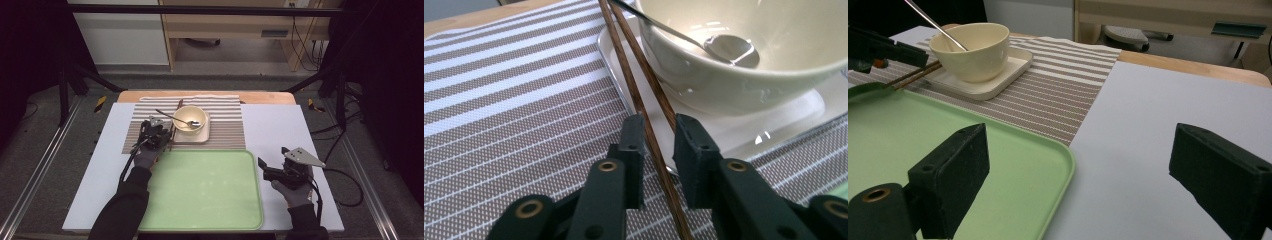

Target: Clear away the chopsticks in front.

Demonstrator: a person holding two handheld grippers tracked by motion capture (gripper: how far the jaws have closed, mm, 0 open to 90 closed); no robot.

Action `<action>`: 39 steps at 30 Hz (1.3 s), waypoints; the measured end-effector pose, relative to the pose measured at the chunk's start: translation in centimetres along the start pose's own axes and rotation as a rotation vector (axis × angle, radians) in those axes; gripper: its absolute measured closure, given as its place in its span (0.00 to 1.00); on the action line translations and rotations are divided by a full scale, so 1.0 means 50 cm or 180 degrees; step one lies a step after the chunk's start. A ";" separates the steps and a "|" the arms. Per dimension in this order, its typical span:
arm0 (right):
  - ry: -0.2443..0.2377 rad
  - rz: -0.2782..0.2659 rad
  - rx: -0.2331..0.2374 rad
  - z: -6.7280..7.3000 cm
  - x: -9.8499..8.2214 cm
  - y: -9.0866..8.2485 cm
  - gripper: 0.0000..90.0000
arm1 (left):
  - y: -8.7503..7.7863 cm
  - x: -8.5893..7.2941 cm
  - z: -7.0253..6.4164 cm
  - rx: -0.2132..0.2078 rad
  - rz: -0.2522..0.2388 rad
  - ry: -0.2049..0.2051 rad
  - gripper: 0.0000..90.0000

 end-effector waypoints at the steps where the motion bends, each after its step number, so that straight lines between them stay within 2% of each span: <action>1: 0.0000 0.0000 0.0000 0.000 0.000 0.000 0.10 | 0.004 0.000 0.002 0.0024 0.0040 0.0001 0.76; 8: -0.0002 -0.0007 -0.0002 -0.002 0.000 -0.002 0.10 | 0.022 0.008 -0.002 0.0053 0.0108 0.0051 0.73; 12: 0.0003 -0.0009 0.0006 -0.002 0.000 -0.002 0.11 | 0.031 0.006 0.002 0.0080 0.0165 0.0038 0.73; 26: -0.0014 0.0009 -0.0009 -0.001 -0.002 0.000 0.11 | 0.036 0.001 0.003 0.0038 0.0192 0.0010 0.88; 39: -0.0024 0.0020 -0.0018 -0.002 -0.003 0.001 0.12 | 0.034 0.002 0.004 0.0053 0.0175 -0.0047 0.93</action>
Point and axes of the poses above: each handheld gripper's, and its own axes: y roughly forward along the jaws, x roughly out of its top, z roughly to its left, the point moved 8 cm from there along y, roughly forward along the jaws, and after that the axes turned 6 degrees about x, right-handed, at the moved point
